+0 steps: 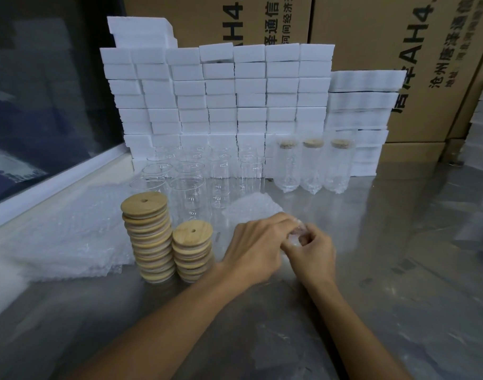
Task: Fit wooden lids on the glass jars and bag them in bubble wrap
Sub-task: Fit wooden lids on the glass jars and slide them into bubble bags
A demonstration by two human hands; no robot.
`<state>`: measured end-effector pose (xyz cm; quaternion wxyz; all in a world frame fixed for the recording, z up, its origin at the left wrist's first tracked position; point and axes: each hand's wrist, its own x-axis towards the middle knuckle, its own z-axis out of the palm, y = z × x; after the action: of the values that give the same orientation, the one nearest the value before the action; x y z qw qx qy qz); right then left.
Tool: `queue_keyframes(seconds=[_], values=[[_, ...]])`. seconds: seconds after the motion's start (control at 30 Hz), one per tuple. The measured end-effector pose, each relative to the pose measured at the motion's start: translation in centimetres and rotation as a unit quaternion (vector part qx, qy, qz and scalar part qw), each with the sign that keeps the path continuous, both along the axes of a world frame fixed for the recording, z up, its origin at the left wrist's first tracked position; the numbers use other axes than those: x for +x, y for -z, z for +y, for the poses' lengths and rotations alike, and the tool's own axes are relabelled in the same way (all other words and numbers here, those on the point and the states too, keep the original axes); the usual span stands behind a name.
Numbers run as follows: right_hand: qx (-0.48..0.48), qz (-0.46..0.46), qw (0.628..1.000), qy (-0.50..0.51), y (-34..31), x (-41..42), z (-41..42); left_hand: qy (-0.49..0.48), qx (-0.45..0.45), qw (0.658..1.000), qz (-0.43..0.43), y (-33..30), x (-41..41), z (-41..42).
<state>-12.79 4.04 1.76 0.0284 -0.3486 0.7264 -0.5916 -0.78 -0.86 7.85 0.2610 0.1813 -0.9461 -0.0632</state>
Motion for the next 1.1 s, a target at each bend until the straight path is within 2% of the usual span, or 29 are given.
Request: queue_keyframes(seconds=[0.17, 0.3, 0.43, 0.5, 0.57, 0.63, 0.7, 0.8, 0.83, 0.9, 0.97, 1.03, 1.1], values=[[-0.074, -0.04, 0.995, 0.061, -0.1, -0.6, -0.2, -0.016, 0.01, 0.997, 0.081, -2.2, -0.1, -0.3], [-0.14, -0.14, 0.98, 0.001, -0.2, -0.6, -0.6, -0.016, 0.025, 0.99, 0.138, -2.1, -0.7, -0.4], [-0.201, -0.192, 0.96, -0.028, -0.4, -0.7, -0.5, -0.008, 0.078, 0.983, 0.168, -0.9, -0.5, -0.9], [-0.234, -0.252, 0.939, -0.006, -0.7, -1.0, -0.5, 0.004, 0.118, 0.98, 0.16, -0.2, 0.0, -1.4], [-0.277, -0.334, 0.901, -0.005, -1.2, -1.2, -0.6, 0.009, 0.116, 0.986, 0.119, 0.6, 0.4, -1.9], [-0.308, -0.387, 0.869, -0.029, -1.5, -1.1, -0.4, 0.002, 0.11, 0.991, 0.083, 1.4, 0.4, -2.3], [-0.323, -0.417, 0.845, -0.082, -2.0, -1.1, -0.2, -0.009, 0.164, 0.98, 0.11, 1.9, 0.1, -2.3], [-0.306, -0.432, 0.831, -0.173, -2.1, -1.6, 0.1, -0.035, 0.273, 0.935, 0.226, 1.8, -0.5, -2.0], [-0.282, -0.417, 0.846, -0.175, -2.1, -1.6, 0.0, -0.028, 0.327, 0.906, 0.266, 1.6, -0.6, -2.0], [-0.216, -0.333, 0.903, -0.166, -1.7, -0.9, -0.4, 0.005, 0.44, 0.84, 0.319, 1.1, -0.8, -2.3], [-0.169, -0.27, 0.928, -0.192, -1.2, -0.3, -0.7, 0.034, 0.517, 0.791, 0.325, 0.4, -0.6, -2.4], [-0.146, -0.285, 0.915, -0.247, -0.8, -0.1, -0.7, 0.035, 0.565, 0.761, 0.317, 0.0, -0.6, -2.5], [-0.141, -0.277, 0.923, -0.224, -0.6, -0.2, -0.5, 0.011, 0.595, 0.73, 0.335, 0.0, -0.8, -2.6]])
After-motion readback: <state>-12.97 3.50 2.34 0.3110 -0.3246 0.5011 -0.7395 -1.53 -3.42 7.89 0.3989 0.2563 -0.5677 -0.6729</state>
